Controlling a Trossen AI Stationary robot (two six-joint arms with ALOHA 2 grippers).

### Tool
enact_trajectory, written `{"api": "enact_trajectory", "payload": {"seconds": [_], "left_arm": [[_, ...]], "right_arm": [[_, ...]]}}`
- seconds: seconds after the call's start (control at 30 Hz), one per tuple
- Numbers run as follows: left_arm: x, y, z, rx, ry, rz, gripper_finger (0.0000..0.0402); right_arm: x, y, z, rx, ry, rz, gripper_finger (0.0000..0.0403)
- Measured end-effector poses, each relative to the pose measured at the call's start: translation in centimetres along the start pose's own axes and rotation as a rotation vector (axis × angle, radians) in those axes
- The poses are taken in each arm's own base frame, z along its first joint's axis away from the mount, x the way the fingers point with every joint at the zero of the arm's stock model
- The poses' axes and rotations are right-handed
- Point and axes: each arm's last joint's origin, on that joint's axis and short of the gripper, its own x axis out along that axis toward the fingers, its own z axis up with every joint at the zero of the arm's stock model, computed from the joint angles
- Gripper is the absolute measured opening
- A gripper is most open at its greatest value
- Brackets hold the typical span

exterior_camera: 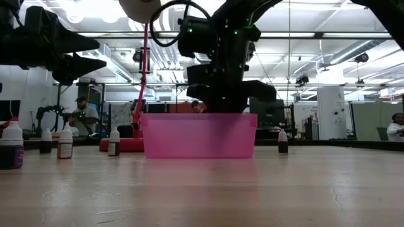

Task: Pick & Place food coloring
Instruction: Put the small green food coloring bottle into the bin, then put the small red food coloring bottle into the bin

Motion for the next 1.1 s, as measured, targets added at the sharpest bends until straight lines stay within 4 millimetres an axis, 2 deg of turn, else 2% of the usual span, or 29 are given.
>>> {"api": "enact_trajectory", "payload": {"seconds": [0.2, 0.4, 0.73, 0.9, 1.1], "left_arm": [[0.0, 0.0, 0.0, 0.000, 0.000, 0.000, 0.0314], [0.0, 0.0, 0.0, 0.000, 0.000, 0.000, 0.0314], [0.0, 0.0, 0.0, 0.000, 0.000, -0.001, 0.0314], [0.0, 0.0, 0.0, 0.000, 0.000, -0.001, 0.0314], [0.0, 0.0, 0.0, 0.000, 0.000, -0.001, 0.0314]], "right_arm": [[1.2, -0.3, -0.4, -0.024, 0.026, 0.022, 0.0061], [1.2, -0.2, -0.3, -0.002, 0.025, 0.024, 0.0066], [0.9, -0.2, -0.5, 0.073, 0.033, 0.029, 0.0152], [0.0, -0.1, -0.7, 0.075, 0.053, 0.038, 0.0184], [-3.1, -1.1, 0.3, 0.136, -0.014, -0.020, 0.0206]]}}
